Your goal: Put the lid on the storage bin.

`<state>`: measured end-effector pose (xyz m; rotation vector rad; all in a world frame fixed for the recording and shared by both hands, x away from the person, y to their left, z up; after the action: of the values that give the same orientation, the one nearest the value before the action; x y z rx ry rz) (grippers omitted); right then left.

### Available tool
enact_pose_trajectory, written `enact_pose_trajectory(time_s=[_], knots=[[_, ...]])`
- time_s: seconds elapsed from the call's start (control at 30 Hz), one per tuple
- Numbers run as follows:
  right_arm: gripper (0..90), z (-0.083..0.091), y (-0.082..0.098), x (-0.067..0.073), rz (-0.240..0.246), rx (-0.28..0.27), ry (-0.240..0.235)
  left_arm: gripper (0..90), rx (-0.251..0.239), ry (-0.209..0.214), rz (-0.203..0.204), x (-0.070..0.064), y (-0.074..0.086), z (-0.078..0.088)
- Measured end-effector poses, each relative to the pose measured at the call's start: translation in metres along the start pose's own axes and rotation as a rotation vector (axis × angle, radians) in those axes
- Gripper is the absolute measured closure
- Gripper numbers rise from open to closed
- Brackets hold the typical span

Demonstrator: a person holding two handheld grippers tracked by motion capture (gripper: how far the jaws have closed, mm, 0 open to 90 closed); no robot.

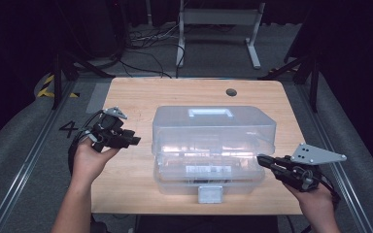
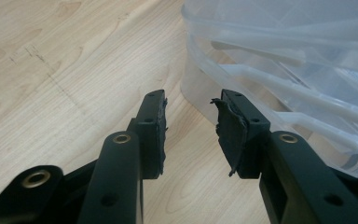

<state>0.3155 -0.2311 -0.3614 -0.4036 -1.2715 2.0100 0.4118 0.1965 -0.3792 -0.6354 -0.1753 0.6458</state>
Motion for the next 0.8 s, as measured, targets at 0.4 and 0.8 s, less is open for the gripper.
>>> enact_pose_trajectory(time_s=[0.4, 0.8], knots=[[86.0, 0.006, 0.016, 0.003, -0.004, 0.04, -0.009, 60.7, 0.037, -0.017, 0.018, 0.009, 0.004, -0.012], [85.3, 0.007, 0.031, 0.007, 0.011, 0.116, -0.03, 60.7, 0.056, 0.002, 0.017, 0.008, 0.005, -0.018]])
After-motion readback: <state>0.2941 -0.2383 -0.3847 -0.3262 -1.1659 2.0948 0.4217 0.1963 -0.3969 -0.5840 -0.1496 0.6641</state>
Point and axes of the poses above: each handheld gripper's, and its own axes: z roughly backward along the jaws, y roughly out of its underside, x roughly to its left, the point moved 6 cm from there along -z, roughly forward along the jaws, and after that the axes turned 8 degrees about -z, right-handed, at the moved point
